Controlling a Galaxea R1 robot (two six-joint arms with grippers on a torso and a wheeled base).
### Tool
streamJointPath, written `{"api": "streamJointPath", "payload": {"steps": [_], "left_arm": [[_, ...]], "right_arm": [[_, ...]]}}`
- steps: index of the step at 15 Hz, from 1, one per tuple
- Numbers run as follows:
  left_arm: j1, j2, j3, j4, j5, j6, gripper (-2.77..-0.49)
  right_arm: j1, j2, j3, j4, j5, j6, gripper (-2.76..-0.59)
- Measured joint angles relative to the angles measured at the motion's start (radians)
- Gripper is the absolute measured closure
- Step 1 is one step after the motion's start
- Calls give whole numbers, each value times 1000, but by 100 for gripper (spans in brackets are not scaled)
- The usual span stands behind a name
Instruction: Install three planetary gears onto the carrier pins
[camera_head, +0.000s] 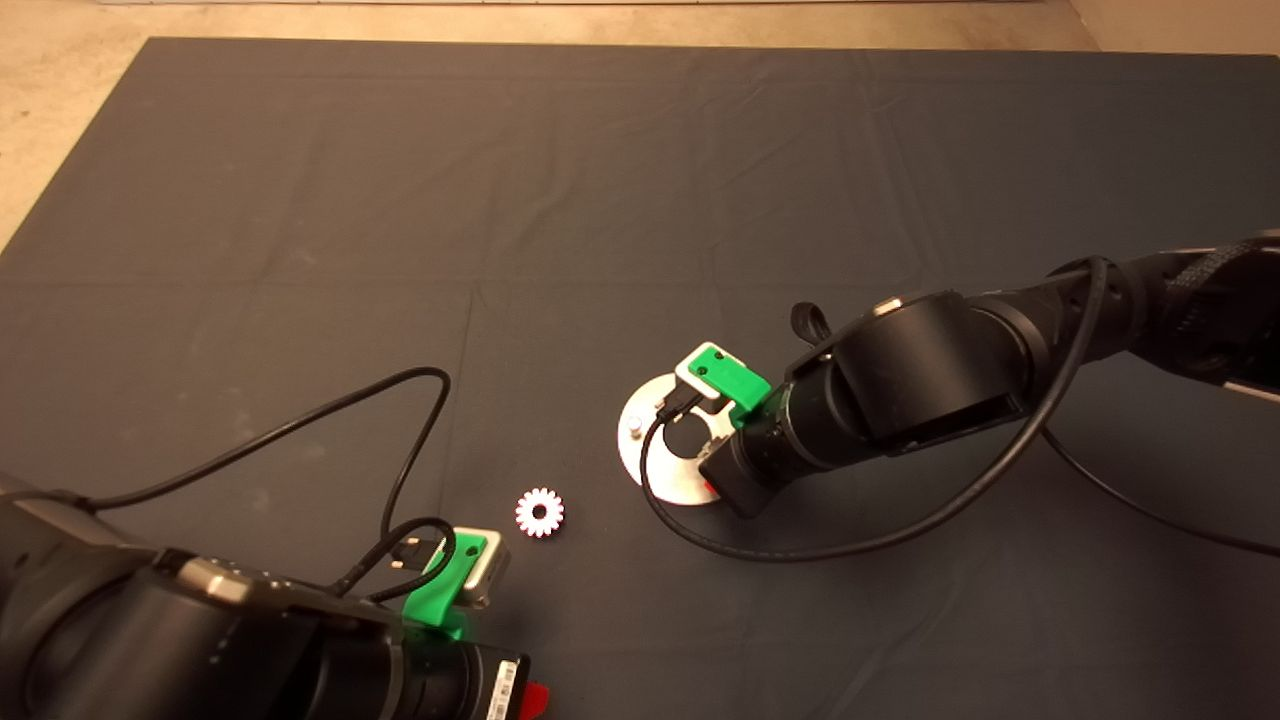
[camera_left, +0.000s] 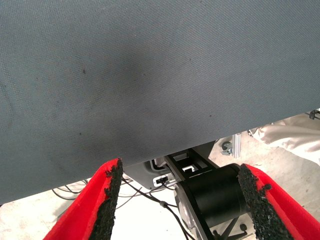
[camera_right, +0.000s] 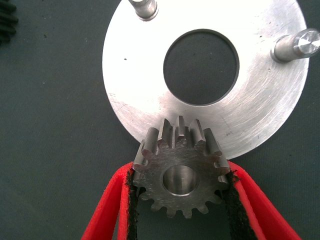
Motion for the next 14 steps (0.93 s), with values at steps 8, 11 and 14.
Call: {"api": "streamJointPath", "payload": {"steps": [8, 11, 14], "left_arm": [[0, 0, 0, 0, 0, 2, -162], [0, -2, 0, 0, 0, 2, -162], [0, -5, 0, 0, 0, 2, -162]], "right_arm": [[-19, 0, -9, 0, 0, -11, -94], [-19, 0, -11, 0, 0, -18, -94], [-19, 0, -16, 0, -1, -23, -94]]}}
